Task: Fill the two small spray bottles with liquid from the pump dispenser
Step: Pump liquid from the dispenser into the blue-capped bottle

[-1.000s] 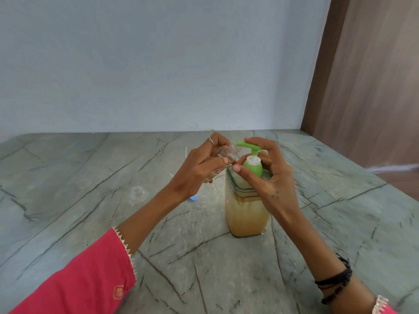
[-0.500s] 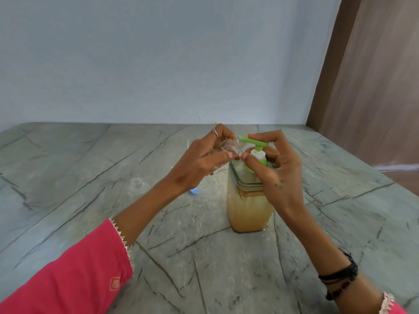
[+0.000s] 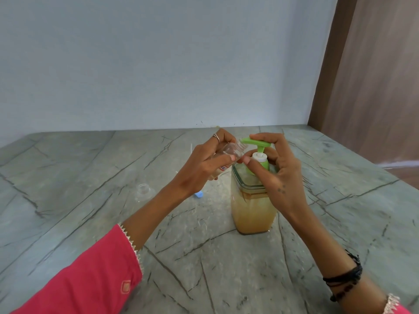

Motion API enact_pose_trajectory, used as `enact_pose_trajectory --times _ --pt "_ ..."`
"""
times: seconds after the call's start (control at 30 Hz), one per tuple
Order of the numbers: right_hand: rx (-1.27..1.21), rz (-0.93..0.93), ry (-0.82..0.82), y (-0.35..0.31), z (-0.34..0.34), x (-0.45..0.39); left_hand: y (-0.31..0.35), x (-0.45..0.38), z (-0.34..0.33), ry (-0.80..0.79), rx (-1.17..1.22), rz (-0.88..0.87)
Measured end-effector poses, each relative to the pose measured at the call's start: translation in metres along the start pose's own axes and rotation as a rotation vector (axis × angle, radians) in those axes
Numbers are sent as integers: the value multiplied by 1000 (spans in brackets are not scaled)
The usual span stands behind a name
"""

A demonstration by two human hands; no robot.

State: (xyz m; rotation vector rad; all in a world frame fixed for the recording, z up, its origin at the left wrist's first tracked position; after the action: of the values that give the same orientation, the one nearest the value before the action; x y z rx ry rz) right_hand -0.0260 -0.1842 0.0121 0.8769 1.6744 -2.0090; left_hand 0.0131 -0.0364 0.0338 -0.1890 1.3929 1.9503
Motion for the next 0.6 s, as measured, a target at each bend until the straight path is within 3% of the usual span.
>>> enact_pose_trajectory --times 0.6 --pt "-17 -17 30 0 -3 0 2 -1 3 -16 -6 12"
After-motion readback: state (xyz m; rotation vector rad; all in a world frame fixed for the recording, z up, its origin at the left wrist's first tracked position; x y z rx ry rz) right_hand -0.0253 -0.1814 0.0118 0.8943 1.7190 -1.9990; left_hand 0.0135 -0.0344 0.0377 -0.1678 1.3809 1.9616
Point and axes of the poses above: each hand's wrist, its own x-axis away from the middle knuckle, its own z-axis out of the back of the hand, y = z × x, the point moved 3 cm from there along -x, towards the middle knuckle, and after that the axes turned 2 degrees about -z, right-handed, at the moved point
